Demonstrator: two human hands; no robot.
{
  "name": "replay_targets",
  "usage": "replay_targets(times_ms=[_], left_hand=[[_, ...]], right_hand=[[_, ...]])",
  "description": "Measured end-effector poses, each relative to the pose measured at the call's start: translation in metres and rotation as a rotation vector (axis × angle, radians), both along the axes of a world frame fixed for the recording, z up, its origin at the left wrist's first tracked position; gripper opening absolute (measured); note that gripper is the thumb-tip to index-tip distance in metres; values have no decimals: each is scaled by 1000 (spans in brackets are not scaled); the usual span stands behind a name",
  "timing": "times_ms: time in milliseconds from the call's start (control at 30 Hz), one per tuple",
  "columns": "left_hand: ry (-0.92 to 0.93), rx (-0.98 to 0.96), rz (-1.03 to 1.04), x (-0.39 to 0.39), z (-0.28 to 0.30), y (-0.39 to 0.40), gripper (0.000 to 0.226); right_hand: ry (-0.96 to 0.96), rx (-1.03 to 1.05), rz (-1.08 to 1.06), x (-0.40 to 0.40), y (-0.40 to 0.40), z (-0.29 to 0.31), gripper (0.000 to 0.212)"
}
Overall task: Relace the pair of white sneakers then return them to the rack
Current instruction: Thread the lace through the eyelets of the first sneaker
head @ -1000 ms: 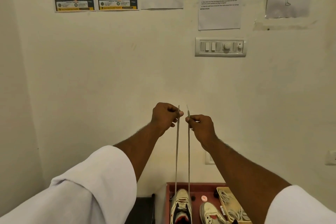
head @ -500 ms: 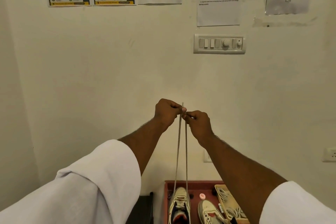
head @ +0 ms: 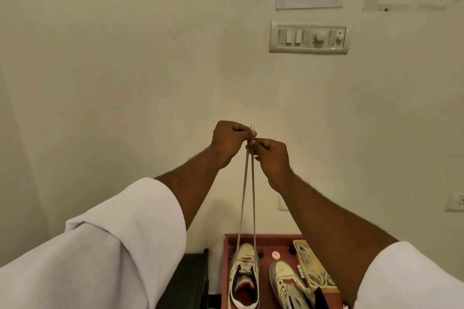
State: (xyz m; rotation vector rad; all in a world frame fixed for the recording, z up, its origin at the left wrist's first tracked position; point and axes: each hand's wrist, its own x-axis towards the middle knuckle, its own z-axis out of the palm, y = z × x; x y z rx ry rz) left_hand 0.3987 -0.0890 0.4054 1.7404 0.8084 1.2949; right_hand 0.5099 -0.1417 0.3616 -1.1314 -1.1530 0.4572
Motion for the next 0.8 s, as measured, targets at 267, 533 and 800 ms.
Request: replay_targets(times_ms=[267, 533, 800], left_hand=[[23, -142, -60, -22, -117, -20, 20], [187, -483, -258, -17, -311, -19, 15], [443, -349, 46, -10, -376, 6, 21]], right_hand=[[200, -164, 17, -14, -2, -85, 16], [246, -410, -129, 5, 17, -239, 25], [61, -312, -133, 41, -4, -305, 28]])
